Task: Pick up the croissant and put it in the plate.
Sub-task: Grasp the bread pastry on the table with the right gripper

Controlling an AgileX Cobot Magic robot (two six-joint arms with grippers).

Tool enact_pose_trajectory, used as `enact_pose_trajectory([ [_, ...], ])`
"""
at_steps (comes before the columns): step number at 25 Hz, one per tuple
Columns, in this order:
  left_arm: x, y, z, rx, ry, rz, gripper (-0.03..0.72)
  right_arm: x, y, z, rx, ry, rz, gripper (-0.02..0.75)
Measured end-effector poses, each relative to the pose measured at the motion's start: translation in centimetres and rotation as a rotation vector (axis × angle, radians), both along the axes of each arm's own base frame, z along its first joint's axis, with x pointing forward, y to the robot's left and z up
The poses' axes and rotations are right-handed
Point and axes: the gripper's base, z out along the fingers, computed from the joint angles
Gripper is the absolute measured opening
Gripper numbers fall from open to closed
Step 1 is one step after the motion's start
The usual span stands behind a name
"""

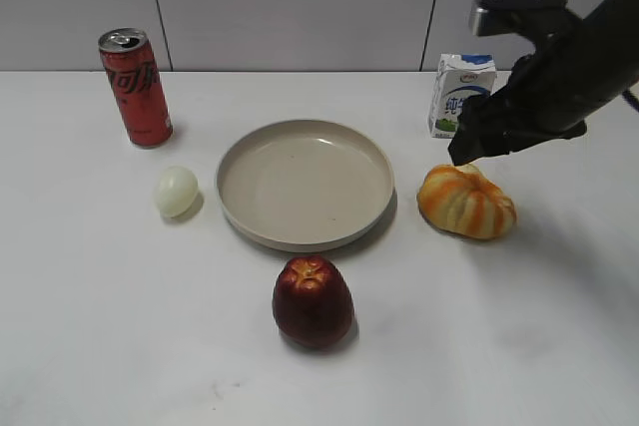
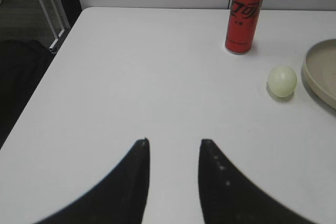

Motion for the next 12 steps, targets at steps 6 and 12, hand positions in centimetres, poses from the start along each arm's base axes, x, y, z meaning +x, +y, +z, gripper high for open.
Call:
enact_pose_trajectory([
  [6,0.0,0.0,0.0,0.000,0.000,0.000,0.235,2.7,0.6,-5.9,-0.046,0.077,-0.006,0.594],
  [12,0.0,0.0,0.0,0.000,0.000,0.000,0.235,3.2,0.8,-8.1,-0.051,0.095,-0.021,0.418],
])
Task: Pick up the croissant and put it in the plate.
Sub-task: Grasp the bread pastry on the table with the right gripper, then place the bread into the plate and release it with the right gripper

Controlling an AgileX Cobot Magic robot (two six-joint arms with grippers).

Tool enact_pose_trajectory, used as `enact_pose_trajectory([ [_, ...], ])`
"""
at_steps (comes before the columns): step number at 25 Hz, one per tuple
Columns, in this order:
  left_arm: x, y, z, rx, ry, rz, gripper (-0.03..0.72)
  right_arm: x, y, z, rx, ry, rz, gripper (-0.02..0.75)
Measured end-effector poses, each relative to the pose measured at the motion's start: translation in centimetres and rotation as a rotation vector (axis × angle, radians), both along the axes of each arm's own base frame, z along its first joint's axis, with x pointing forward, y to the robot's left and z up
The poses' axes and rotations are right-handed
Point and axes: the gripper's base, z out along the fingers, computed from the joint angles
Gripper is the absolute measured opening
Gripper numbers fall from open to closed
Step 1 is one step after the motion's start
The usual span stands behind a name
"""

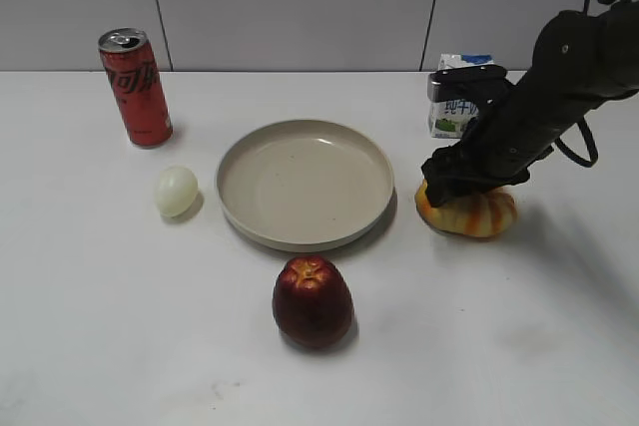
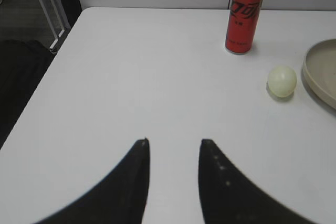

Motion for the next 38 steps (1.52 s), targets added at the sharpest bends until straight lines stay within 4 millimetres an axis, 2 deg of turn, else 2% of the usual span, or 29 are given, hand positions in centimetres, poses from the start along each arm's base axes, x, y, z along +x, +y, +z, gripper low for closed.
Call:
enact_pose_trajectory([
  [2,0.0,0.0,0.0,0.000,0.000,0.000,0.235,0.0,0.1,0.0,0.000,-0.001,0.002,0.232],
  [4,0.0,0.0,0.0,0.000,0.000,0.000,0.235,0.0,0.1,0.2,0.000,-0.006,0.004,0.104],
  [6,0.0,0.0,0.0,0.000,0.000,0.000,0.235,-0.1,0.1,0.7,0.001,-0.011,0.009,0.101],
  [8,0.0,0.0,0.0,0.000,0.000,0.000,0.235,-0.3,0.0,2.0,0.006,-0.030,0.016,0.101],
  [12,0.0,0.0,0.0,0.000,0.000,0.000,0.235,-0.5,1.3,6.6,0.039,-0.117,0.062,0.101],
  [16,0.0,0.0,0.0,0.000,0.000,0.000,0.235,-0.8,5.5,10.4,0.081,-0.196,0.173,0.101],
  [19,0.0,0.0,0.0,0.000,0.000,0.000,0.235,-1.1,8.9,11.6,0.107,-0.233,0.251,0.101],
  [21,0.0,0.0,0.0,0.000,0.000,0.000,0.235,-1.0,10.8,11.0,0.112,-0.228,0.289,0.101],
  [24,0.0,0.0,0.0,0.000,0.000,0.000,0.235,-0.8,12.9,8.4,0.098,-0.183,0.327,0.100],
  [28,0.0,0.0,0.0,0.000,0.000,0.000,0.235,-0.3,14.1,4.0,0.069,-0.093,0.337,0.100],
  [30,0.0,0.0,0.0,0.000,0.000,0.000,0.235,-0.1,14.3,2.5,0.058,-0.063,0.336,0.100],
  [32,0.0,0.0,0.0,0.000,0.000,0.000,0.235,-0.1,14.4,1.3,0.049,-0.039,0.334,0.147],
  [34,0.0,0.0,0.0,0.000,0.000,0.000,0.235,-0.1,14.4,1.0,0.046,-0.033,0.335,0.293],
  [36,0.0,0.0,0.0,0.000,0.000,0.000,0.235,0.1,14.5,1.2,0.051,-0.041,0.335,0.511],
  [38,0.0,0.0,0.0,0.000,0.000,0.000,0.235,0.2,14.7,1.7,0.054,-0.039,0.343,0.601],
])
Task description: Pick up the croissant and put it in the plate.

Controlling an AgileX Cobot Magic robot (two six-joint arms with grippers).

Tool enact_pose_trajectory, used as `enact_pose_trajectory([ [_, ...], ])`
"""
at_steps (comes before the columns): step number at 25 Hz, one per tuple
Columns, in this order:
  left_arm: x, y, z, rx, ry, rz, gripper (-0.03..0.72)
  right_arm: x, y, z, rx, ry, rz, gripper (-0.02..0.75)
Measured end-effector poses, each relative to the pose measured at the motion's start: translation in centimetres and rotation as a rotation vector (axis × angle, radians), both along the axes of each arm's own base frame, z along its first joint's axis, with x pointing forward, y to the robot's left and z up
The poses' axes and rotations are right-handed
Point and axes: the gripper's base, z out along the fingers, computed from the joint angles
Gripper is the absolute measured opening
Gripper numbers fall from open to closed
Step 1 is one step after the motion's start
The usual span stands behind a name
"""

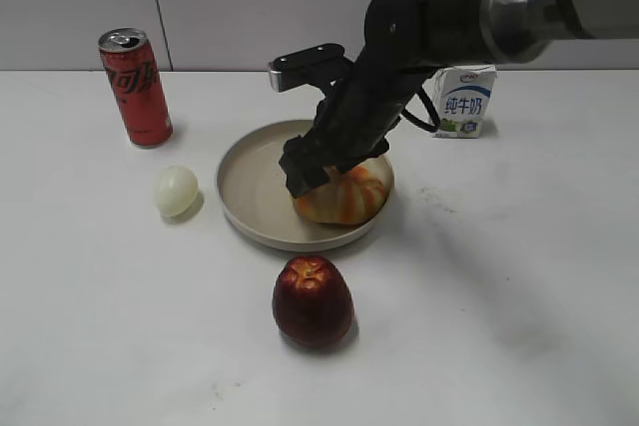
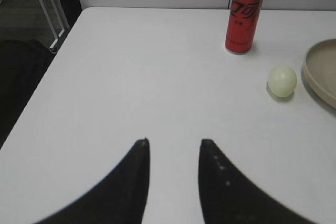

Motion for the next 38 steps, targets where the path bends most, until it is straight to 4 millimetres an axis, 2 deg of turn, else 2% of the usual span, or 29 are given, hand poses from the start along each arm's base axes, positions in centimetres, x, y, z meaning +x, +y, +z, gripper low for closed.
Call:
enact_pose_trajectory([
  [3,0.0,0.0,0.0,0.000,0.000,0.000,0.235,0.2,0.3,1.8,-0.007,0.028,0.030,0.623],
  [4,0.0,0.0,0.0,0.000,0.000,0.000,0.235,0.3,0.4,3.0,-0.009,0.022,0.046,0.626],
  [7,0.0,0.0,0.0,0.000,0.000,0.000,0.235,0.6,-0.1,7.6,-0.029,-0.007,0.056,0.627],
  [9,0.0,0.0,0.0,0.000,0.000,0.000,0.235,0.4,-1.2,11.0,-0.045,-0.036,0.029,0.627],
  [11,0.0,0.0,0.0,0.000,0.000,0.000,0.235,0.2,-3.3,13.9,-0.073,-0.051,-0.028,0.627],
  [13,0.0,0.0,0.0,0.000,0.000,0.000,0.235,0.0,-6.1,15.7,-0.110,-0.024,-0.103,0.627],
  [16,0.0,0.0,0.0,0.000,0.000,0.000,0.235,-0.4,-10.8,17.4,-0.129,0.000,-0.231,0.627],
  [18,0.0,0.0,0.0,0.000,0.000,0.000,0.235,-1.4,-14.2,18.4,-0.141,0.003,-0.310,0.627],
  [21,0.0,0.0,0.0,-0.001,0.000,0.000,0.235,-4.5,-18.1,19.1,-0.178,0.007,-0.409,0.624],
  [24,0.0,0.0,0.0,-0.001,0.000,0.000,0.235,-8.9,-20.4,19.2,-0.184,0.006,-0.469,0.619],
  [28,0.0,0.0,0.0,-0.001,0.000,0.000,0.235,-15.4,-22.0,19.3,-0.142,-0.041,-0.510,0.609],
  [32,0.0,0.0,0.0,-0.001,0.000,0.000,0.235,-21.5,-23.7,18.4,-0.113,-0.110,-0.546,0.598],
  [38,0.0,0.0,0.0,-0.001,0.000,0.000,0.235,-29.3,-25.8,17.3,-0.019,-0.303,-0.568,0.592],
])
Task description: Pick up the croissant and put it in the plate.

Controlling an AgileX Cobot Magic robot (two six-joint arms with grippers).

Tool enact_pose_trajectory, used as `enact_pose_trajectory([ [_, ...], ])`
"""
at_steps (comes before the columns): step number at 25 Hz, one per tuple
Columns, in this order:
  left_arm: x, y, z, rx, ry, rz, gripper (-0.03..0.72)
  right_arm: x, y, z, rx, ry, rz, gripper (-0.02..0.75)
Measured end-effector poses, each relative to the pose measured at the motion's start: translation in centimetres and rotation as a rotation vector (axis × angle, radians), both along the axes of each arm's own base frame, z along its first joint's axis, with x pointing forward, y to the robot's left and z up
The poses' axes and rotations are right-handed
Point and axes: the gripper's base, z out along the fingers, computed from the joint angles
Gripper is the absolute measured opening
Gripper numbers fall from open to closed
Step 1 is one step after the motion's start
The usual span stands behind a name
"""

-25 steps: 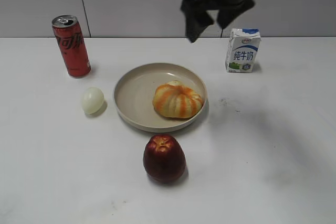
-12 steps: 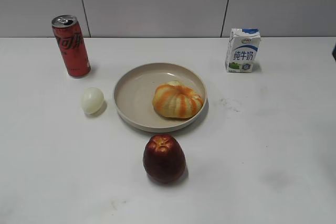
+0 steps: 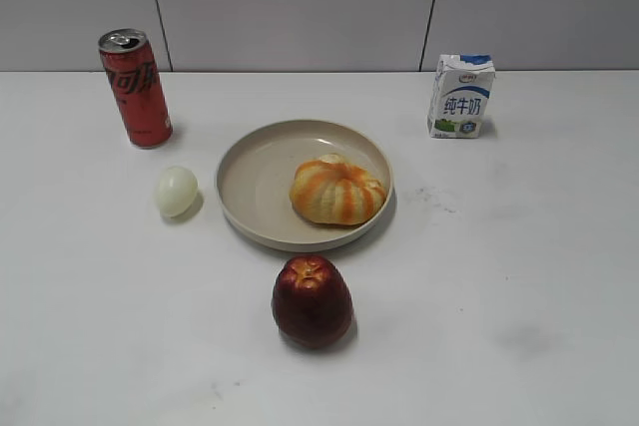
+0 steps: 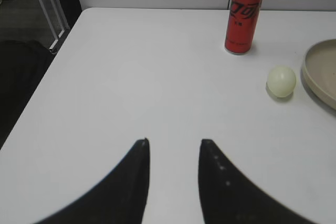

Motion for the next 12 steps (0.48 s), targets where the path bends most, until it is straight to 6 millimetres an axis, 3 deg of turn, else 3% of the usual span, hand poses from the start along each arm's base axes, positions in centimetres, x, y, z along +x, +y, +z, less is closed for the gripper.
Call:
enact_pose_trajectory([
  [6,0.0,0.0,0.0,0.000,0.000,0.000,0.235,-5.1,-1.3,-1.4,0.037,-0.197,0.004,0.592],
  [12,0.0,0.0,0.0,0.000,0.000,0.000,0.235,-6.1,-1.4,-3.3,0.023,-0.203,0.049,0.591],
])
